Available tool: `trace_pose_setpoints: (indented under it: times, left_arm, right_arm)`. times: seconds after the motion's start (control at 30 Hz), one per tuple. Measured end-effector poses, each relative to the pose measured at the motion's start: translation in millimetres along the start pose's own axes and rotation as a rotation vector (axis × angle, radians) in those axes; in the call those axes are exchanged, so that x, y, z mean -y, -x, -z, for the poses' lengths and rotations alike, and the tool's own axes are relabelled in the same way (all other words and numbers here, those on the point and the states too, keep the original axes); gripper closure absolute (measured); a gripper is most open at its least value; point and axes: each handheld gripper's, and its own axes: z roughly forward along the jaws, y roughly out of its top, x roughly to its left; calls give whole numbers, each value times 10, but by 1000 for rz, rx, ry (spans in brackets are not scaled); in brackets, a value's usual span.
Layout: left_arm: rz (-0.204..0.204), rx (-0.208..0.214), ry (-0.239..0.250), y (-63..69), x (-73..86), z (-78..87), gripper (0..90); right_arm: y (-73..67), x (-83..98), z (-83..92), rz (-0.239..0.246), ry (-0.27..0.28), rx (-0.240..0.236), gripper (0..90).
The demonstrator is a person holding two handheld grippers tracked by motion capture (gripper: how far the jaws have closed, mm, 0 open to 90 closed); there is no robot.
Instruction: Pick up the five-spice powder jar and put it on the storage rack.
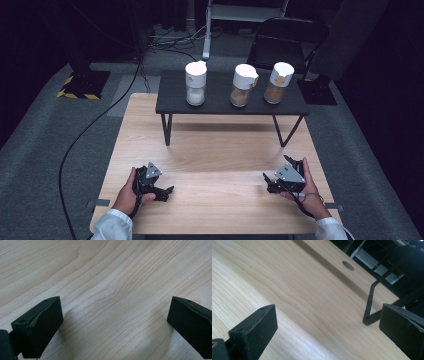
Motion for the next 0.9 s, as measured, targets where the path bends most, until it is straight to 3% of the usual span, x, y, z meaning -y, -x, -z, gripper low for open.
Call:
trace_pose_setpoints:
  times: [0.33, 0.43, 0.9]
  left_arm:
    - [0, 0, 0, 0, 0, 0, 0]
    - [0, 0, 0, 0, 0, 0, 0]
    - [2, 1, 1, -1, 2, -1, 0]
  right_arm:
    - [39, 126, -5, -37, -61, 1, 15]
    - [38, 165, -6, -57, -80, 22, 21]
    - [170, 294, 44, -129, -125, -14, 23]
